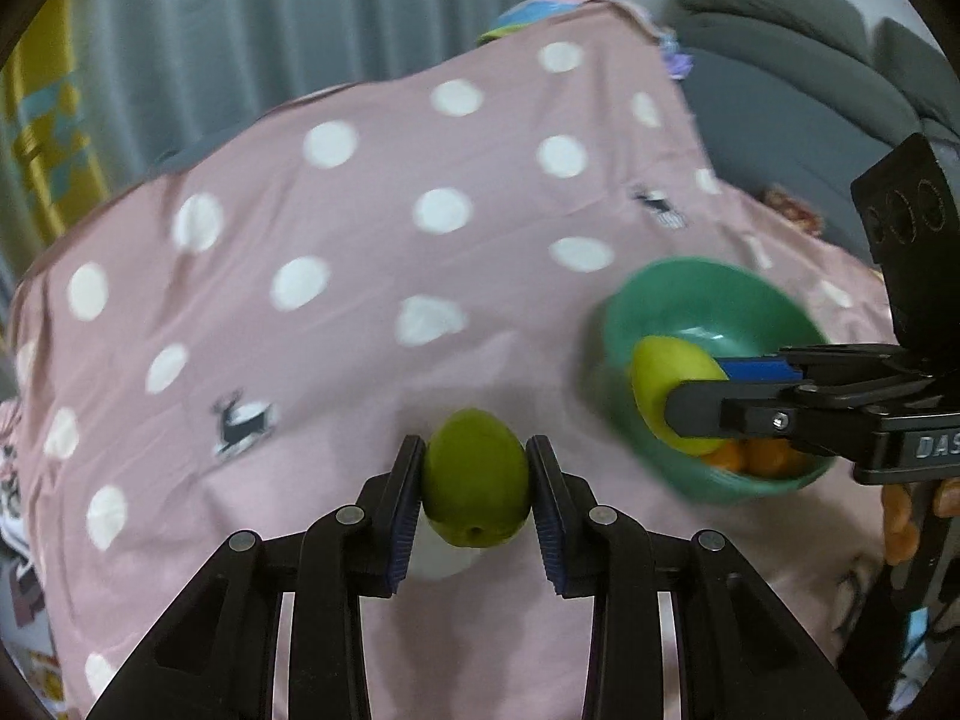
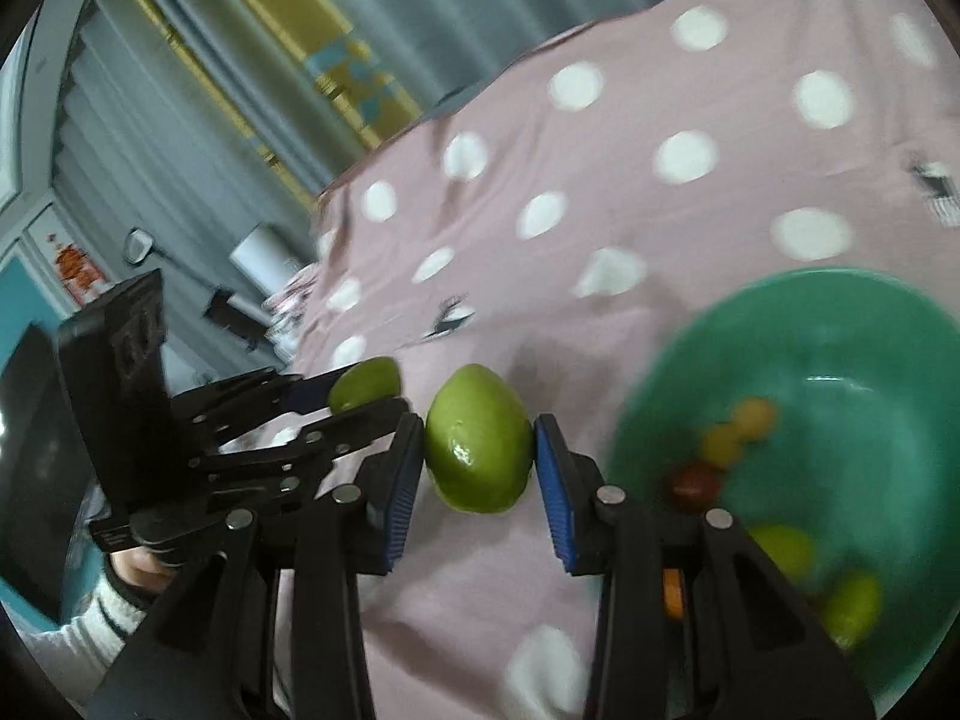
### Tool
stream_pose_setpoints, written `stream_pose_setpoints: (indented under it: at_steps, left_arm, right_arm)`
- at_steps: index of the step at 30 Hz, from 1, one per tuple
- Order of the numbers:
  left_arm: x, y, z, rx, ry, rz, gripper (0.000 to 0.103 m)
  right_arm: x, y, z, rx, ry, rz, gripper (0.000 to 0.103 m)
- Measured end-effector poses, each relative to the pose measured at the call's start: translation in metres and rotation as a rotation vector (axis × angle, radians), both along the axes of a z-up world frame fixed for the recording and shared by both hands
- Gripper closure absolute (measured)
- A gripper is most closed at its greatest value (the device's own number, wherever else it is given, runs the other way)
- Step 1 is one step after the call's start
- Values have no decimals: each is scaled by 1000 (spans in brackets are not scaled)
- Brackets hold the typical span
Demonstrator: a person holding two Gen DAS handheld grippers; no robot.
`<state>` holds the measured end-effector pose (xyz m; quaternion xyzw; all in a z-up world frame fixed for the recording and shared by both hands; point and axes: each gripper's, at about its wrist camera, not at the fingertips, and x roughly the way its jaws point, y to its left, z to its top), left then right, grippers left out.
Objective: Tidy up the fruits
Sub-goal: 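Carry both small green fruits over the bowl and release them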
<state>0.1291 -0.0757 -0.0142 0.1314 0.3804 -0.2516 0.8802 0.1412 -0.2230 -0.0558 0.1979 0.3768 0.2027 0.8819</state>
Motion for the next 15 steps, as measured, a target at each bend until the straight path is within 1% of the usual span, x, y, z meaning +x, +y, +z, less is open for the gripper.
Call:
stream_pose_setpoints:
  at_steps: [3, 5, 7, 9, 11, 13, 14, 15]
  left_arm:
    - [-7, -34, 2, -12, 2, -54, 68]
    - [-10, -54, 2, -17, 8, -83, 68]
    - [-12, -75, -1, -13, 11, -107, 68]
    - [-13, -97, -7, 5, 21, -115, 68]
    - [-14, -108, -10, 15, 28, -110, 68]
    - [-16, -116, -9, 22, 39, -98, 68]
    - [-16, -118, -8, 26, 46, -86, 62]
    - [-18, -118, -5, 28, 45, -68, 45]
  right_arm:
    - [-13, -27, 2, -23, 4, -71, 65]
    - [-19, -43, -1, -48, 24, -111, 65]
    - [-24, -54, -7, -109, 51, -147, 65]
    - [-23, -61, -14, -161, 86, -168, 63]
    - [-23, -68, -19, -210, 117, -190, 63]
    - [-26, -73, -18, -237, 121, -207, 58]
    - [-28, -75, -16, -251, 119, -218, 52]
    - [-33, -80, -14, -263, 116, -226, 44]
